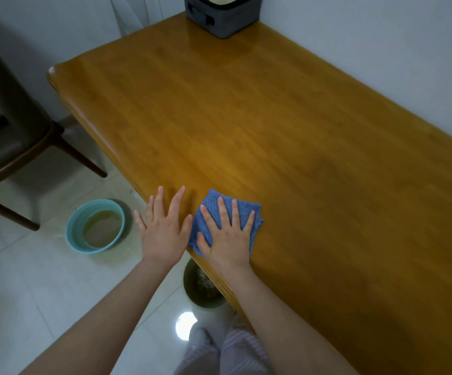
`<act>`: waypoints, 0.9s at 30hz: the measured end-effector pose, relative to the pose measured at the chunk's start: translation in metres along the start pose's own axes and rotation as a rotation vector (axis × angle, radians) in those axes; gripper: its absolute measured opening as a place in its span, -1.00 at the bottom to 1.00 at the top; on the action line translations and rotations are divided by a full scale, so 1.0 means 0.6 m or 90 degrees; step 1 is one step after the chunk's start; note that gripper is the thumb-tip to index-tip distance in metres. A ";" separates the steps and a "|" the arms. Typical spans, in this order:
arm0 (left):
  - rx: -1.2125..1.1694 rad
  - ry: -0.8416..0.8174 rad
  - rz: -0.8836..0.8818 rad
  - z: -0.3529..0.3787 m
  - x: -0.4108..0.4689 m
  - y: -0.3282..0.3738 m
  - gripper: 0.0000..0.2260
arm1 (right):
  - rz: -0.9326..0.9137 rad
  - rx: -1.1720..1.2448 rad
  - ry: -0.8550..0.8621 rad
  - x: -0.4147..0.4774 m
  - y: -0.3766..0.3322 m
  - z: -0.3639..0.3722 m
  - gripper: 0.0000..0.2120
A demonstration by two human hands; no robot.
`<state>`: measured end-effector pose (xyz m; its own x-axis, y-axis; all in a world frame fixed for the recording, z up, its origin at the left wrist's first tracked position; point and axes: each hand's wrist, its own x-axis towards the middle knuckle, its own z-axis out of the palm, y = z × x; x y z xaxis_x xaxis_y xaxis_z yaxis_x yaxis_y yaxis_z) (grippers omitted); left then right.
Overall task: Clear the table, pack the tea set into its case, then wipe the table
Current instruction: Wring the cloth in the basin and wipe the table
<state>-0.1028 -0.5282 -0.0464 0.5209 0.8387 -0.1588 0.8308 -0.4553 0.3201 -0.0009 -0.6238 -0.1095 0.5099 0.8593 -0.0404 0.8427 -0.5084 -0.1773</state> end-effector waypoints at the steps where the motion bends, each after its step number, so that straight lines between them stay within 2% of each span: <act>1: -0.002 0.001 -0.001 0.003 -0.005 -0.002 -0.48 | -0.006 0.003 -0.002 -0.006 -0.001 0.001 -0.41; 13: -0.021 -0.009 0.006 0.026 -0.061 0.017 -0.48 | -0.038 -0.002 -0.010 -0.081 0.033 -0.001 -0.42; 27: -0.050 0.022 -0.072 0.055 -0.092 0.106 -0.48 | -0.055 -0.008 -0.029 -0.042 0.194 -0.033 -0.43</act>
<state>-0.0724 -0.6132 -0.0480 0.4168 0.8936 -0.1667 0.8650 -0.3336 0.3749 0.0878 -0.7057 -0.1096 0.4265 0.9017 -0.0708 0.8857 -0.4322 -0.1696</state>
